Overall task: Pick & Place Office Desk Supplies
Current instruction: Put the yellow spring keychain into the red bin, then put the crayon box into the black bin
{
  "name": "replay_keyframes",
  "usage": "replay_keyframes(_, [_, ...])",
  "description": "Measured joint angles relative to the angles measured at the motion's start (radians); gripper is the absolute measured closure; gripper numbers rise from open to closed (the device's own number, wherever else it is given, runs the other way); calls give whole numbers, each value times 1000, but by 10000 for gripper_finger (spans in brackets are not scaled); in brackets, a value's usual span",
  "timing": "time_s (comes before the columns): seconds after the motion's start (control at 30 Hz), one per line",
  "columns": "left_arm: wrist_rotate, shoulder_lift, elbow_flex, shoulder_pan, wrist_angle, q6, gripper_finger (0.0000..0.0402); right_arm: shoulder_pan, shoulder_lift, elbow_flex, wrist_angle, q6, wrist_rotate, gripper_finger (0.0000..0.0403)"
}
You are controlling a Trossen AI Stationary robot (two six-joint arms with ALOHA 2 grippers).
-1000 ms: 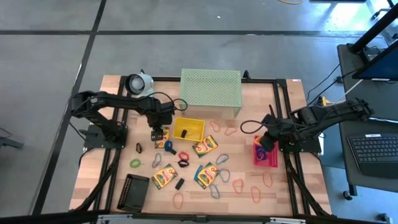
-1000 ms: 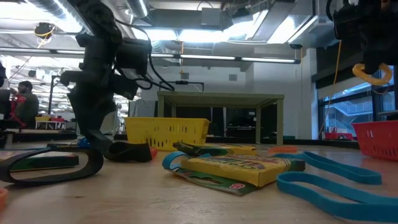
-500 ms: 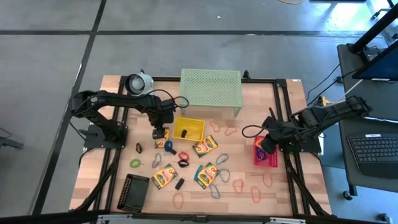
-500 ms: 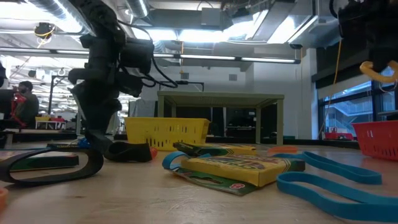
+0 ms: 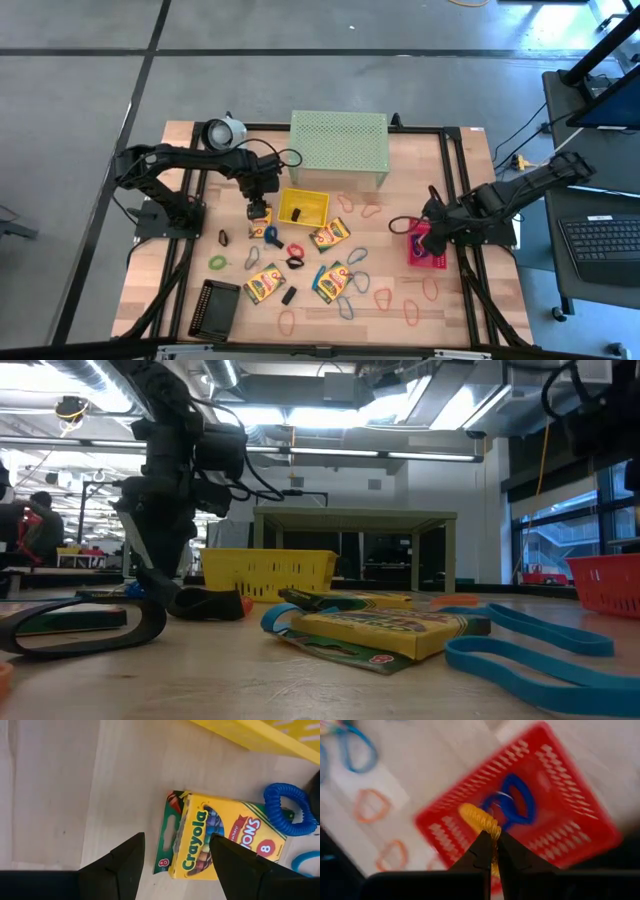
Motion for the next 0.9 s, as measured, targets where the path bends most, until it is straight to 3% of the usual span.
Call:
replay_keyframes(0.37, [19,0,-87,7,57,-46,180,2,1,-27,8,33,-27,391])
replay_keyframes(0.73, [20,34,-101,4,100,-52,184,2,1,-27,50,51,-53,337])
replay_keyframes(0.9, [23,85,-98,4,92,-52,209,2,1,-25,53,64,-56,329])
